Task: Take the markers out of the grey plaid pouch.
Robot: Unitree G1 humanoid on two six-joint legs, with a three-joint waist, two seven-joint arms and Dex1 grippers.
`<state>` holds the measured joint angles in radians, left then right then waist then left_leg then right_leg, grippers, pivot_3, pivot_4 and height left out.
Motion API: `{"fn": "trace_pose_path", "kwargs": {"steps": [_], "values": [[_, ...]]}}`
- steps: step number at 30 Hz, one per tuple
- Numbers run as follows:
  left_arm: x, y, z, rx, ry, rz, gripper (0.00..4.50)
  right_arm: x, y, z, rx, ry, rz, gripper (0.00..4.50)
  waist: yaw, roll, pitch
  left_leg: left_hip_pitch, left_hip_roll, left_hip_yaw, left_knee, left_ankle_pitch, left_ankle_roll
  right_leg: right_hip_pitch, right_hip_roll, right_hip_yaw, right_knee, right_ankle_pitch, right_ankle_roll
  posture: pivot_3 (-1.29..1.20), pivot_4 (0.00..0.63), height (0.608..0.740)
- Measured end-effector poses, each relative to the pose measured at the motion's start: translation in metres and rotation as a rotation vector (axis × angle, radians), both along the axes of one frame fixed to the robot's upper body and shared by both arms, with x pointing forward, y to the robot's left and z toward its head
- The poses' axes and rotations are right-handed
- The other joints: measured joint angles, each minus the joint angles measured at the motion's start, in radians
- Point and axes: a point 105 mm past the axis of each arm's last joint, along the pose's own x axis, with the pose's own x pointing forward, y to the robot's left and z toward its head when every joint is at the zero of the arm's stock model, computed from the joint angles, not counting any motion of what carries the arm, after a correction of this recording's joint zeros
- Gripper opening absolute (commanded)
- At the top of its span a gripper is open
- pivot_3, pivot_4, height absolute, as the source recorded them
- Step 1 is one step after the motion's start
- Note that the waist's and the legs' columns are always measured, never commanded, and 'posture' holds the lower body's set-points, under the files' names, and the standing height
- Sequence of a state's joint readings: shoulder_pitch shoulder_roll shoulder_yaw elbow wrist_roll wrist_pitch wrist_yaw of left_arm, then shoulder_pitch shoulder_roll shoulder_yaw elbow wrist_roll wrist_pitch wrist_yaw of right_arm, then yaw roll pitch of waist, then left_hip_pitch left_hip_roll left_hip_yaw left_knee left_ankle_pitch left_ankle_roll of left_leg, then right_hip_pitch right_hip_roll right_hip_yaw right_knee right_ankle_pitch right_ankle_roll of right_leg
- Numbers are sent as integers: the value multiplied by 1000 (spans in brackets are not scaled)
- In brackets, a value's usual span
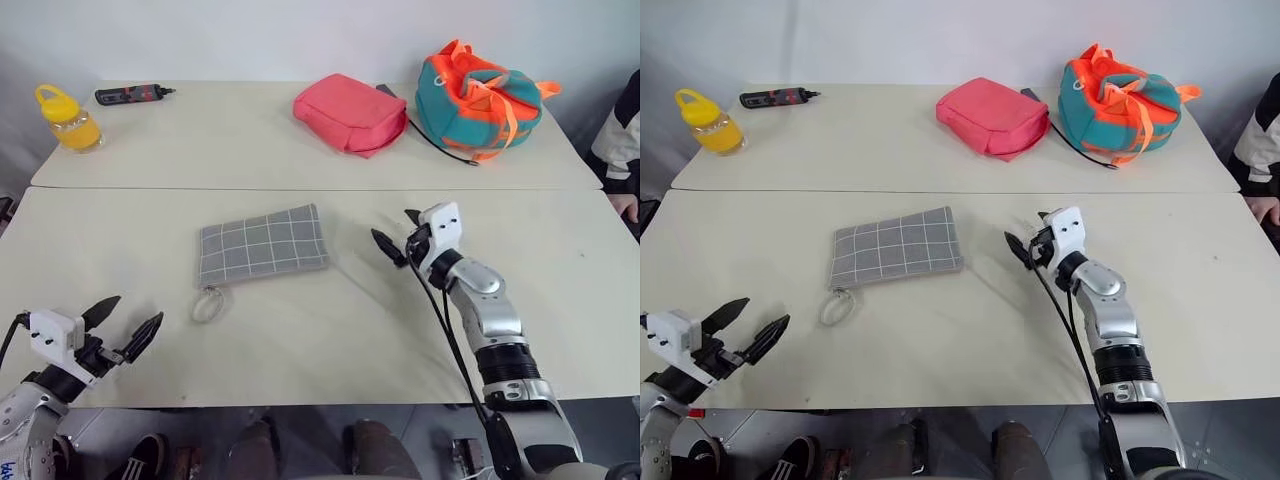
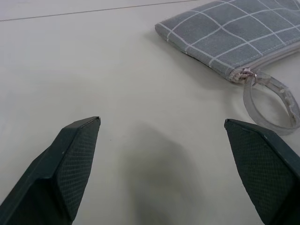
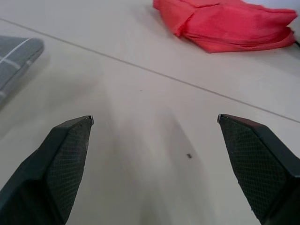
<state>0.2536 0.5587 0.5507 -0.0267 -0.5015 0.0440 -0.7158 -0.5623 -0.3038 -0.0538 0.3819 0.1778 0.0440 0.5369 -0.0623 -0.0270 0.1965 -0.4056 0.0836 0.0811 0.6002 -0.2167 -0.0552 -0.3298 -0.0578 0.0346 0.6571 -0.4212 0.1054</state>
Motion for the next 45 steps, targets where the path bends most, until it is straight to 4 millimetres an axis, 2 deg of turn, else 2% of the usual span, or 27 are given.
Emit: {"fn": "trace_pose_path", "kwargs": {"steps": [8, 13, 16, 19, 22, 27, 31, 38, 41, 45], "values": [[5, 1, 6, 48, -40, 19, 4500, -1, 9, -2, 4, 6, 22, 4459, -1, 0, 0, 0, 1, 9, 0, 0, 0, -2, 0, 2, 1, 0, 0, 0, 150, 740], [7, -1, 9, 51, -58, 7, 4500, -4, 29, 1, 22, -2, 72, 4459, -6, 0, 0, -1, 3, 11, 0, 0, 0, -6, 1, 5, 3, 0, 0, 0, 150, 740], [13, 1, 13, 59, -86, 7, 4500, -5, 47, 6, 42, -13, 116, 3902, -10, 0, 0, -1, 2, 12, 0, 0, -1, -8, 2, 7, 5, 0, 0, 0, 150, 740], [25, 6, 14, 113, -89, 19, 4500, -7, 69, 13, 54, -29, 174, 2840, -18, -1, -1, -1, 2, 12, 1, 0, -1, -9, 2, 8, 6, 0, 0, 0, 150, 740], [43, 8, 16, 224, -97, 8, 4500, -12, 100, 20, 41, -61, 259, 1747, -23, -2, -1, -1, 3, 11, 1, 0, -1, -11, 3, 10, 7, 0, 0, 0, 150, 740], [68, 7, 19, 396, -129, -19, 4500, -15, 145, 20, -5, -88, 351, 26, -25, -3, -2, -1, 5, 12, 2, -1, -2, -13, 3, 11, 9, 1, 1, 0, 150, 740], [79, 6, 25, 531, -166, -63, 4500, -11, 158, 11, -122, -111, 352, 26, -25, -4, -2, -1, 10, 13, 5, -3, -2, -14, 3, 10, 12, 1, 1, 0, 150, 740], [81, 1, 28, 784, -232, -184, 4500, -7, 145, -16, -264, -82, 321, 26, -24, -4, -2, 0, 12, 18, 10, -5, -2, -15, 4, 11, 16, 1, 1, 0, 150, 740], [85, -7, 29, 844, -266, -233, 4500, -8, 146, -19, -271, -80, 324, 26, -23, -4, -2, 0, 14, 24, 12, -5, -2, -14, 11, 11, 17, 1, 1, 0, 150, 740], [94, -22, 32, 911, -329, -292, 4500, -10, 146, -20, -266, -75, 325, 26, -19, -4, -2, 0, 14, 26, 14, -6, -2, -14, 12, 12, 18, 1, 1, 0, 150, 740]]}}
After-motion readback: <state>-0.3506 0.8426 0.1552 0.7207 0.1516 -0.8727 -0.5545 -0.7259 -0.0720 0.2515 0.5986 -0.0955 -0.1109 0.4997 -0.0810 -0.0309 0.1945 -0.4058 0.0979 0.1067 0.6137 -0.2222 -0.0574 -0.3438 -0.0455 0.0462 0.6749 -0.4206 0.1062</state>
